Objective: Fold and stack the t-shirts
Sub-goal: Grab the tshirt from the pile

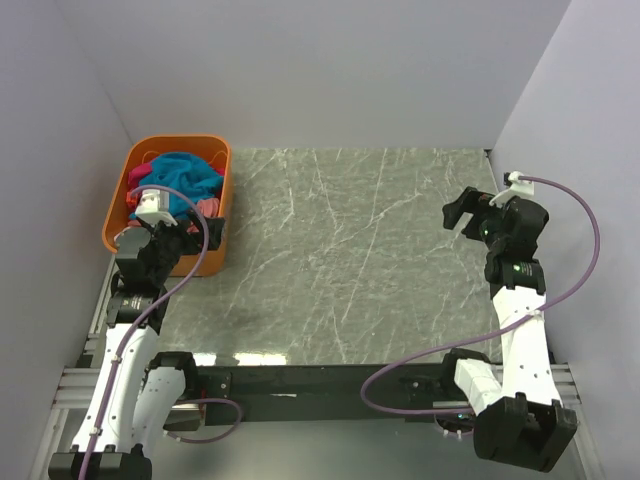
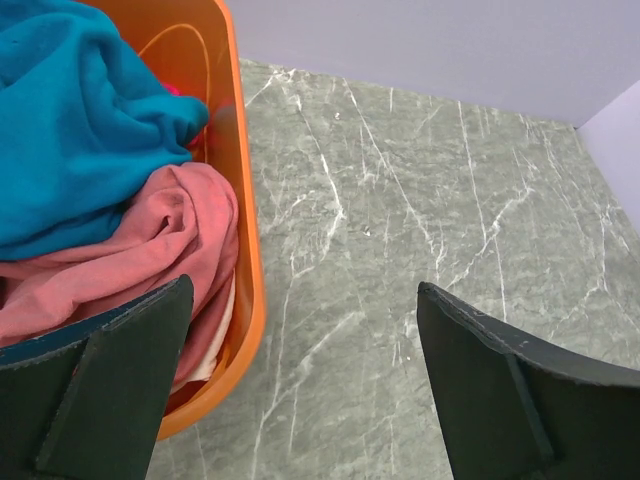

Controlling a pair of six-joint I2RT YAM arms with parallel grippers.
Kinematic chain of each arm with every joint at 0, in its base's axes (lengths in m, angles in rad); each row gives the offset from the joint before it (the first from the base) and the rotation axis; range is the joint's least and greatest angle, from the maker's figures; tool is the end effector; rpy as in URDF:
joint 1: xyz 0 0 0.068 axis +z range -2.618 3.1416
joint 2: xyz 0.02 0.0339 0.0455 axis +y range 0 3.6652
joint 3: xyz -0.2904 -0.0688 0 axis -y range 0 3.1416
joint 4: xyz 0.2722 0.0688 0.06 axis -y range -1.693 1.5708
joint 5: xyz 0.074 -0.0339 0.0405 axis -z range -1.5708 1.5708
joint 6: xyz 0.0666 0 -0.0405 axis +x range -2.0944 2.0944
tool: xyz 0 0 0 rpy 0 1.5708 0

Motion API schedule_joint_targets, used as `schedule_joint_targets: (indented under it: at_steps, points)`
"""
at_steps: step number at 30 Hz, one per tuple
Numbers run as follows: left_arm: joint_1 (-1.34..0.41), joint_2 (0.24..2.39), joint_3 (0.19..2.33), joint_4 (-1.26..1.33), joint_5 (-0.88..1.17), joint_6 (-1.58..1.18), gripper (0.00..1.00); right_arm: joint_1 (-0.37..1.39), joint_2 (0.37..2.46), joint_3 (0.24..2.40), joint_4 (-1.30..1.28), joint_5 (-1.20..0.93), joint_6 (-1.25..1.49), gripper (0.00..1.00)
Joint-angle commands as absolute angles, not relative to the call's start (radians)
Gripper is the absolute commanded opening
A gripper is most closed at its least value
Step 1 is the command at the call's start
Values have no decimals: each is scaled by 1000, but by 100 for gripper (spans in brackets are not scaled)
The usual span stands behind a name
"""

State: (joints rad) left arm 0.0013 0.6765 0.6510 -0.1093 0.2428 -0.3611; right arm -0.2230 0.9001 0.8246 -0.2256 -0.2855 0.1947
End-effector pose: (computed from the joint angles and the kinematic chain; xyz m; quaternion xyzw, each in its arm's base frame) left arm 0.2046 -0.0157 0.3297 -0.0564 0.7497 -0.2066 0.6262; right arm 0.2452 -0.0364 0.3394 0.0827 0.7971 0.1062 0.5886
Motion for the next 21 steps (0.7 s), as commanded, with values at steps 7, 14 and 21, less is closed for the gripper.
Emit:
schedule_joint_targets:
  at_steps: [7, 14, 21]
  points:
    - [6, 744, 761, -124, 281, -364, 99, -230, 799, 763, -178, -802, -99, 100]
    - [-54, 981, 1041, -348, 226, -356, 100, -230, 781, 770, -299, -946, -302, 100]
    - [-182, 1264, 1278, -532, 3, -345, 98, -229, 818, 801, -363, -951, -328, 100]
